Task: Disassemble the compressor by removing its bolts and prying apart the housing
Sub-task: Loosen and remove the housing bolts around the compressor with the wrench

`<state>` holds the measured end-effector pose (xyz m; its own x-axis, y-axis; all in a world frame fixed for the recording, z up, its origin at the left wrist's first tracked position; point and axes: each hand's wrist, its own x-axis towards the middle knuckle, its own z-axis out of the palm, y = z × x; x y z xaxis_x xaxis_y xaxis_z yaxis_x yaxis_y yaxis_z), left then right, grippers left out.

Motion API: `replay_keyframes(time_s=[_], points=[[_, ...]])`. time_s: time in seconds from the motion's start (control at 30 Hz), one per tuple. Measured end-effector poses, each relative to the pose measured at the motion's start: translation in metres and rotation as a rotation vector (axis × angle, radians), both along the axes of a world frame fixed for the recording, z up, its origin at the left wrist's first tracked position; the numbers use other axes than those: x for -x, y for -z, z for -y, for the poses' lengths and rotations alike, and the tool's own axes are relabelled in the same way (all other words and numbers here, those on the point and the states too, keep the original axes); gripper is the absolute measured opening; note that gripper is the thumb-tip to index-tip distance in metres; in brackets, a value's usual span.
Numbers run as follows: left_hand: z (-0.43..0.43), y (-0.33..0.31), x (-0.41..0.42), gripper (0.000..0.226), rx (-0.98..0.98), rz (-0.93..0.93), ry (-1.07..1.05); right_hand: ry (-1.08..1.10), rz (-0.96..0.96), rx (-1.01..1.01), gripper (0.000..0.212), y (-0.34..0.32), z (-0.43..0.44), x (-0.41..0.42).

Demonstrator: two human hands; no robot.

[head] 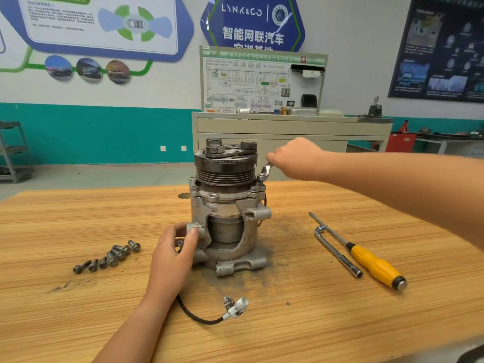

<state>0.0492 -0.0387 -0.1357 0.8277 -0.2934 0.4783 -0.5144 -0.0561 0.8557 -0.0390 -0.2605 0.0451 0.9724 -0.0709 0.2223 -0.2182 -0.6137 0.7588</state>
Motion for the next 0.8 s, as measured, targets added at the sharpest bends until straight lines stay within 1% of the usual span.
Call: replay_keyframes(time_s=[0.1, 0.2, 0.23, 0.27, 0.33, 0.37, 0.4, 0.43, 0.5, 0.57, 0.63, 0.7, 0.8], points=[[0.000, 0.001, -0.001, 0.013, -0.008, 0.001, -0.007, -0.134, 0.087, -0.117, 0.042, 0.012, 0.010, -0.019], [-0.001, 0.002, 0.000, 0.016, -0.020, 0.029, -0.023, -0.185, 0.212, -0.241, 0.038, 0.025, 0.014, -0.024], [0.000, 0.003, 0.000, 0.017, -0.027, 0.032, -0.024, -0.173, 0.296, -0.314, 0.034, 0.029, 0.014, -0.021], [0.000, 0.003, -0.001, 0.017, -0.030, 0.036, -0.026, -0.176, 0.421, -0.447, 0.030, 0.034, 0.012, -0.017], [0.001, 0.002, -0.002, 0.015, -0.031, 0.037, -0.029, -0.207, 0.638, -0.792, 0.030, 0.045, 0.002, -0.003], [0.002, 0.002, -0.002, 0.014, -0.036, 0.043, -0.029, -0.261, 0.693, -0.912, 0.031, 0.049, -0.005, 0.005], [0.002, 0.002, -0.002, 0.014, -0.043, 0.047, -0.028, -0.321, 0.716, -0.976, 0.031, 0.052, -0.011, 0.013], [0.002, 0.003, -0.003, 0.015, -0.048, 0.045, -0.026, -0.370, 0.720, -0.996, 0.032, 0.054, -0.018, 0.024], [0.002, 0.004, -0.003, 0.019, -0.052, 0.035, -0.018, -0.371, 0.695, -0.929, 0.035, 0.053, -0.025, 0.047], [0.003, 0.004, -0.003, 0.023, -0.046, 0.030, -0.015, -0.232, 0.581, -0.781, 0.038, 0.050, -0.026, 0.065], [0.003, 0.002, -0.002, 0.024, -0.046, 0.013, -0.022, -0.070, 0.454, -0.637, 0.036, 0.049, -0.028, 0.076], [0.002, 0.001, -0.001, 0.023, -0.039, 0.004, -0.016, 0.007, 0.387, -0.573, 0.037, 0.050, -0.033, 0.078], [0.001, 0.000, 0.001, 0.021, -0.029, -0.005, -0.009, 0.065, 0.321, -0.491, 0.041, 0.049, -0.040, 0.074]])
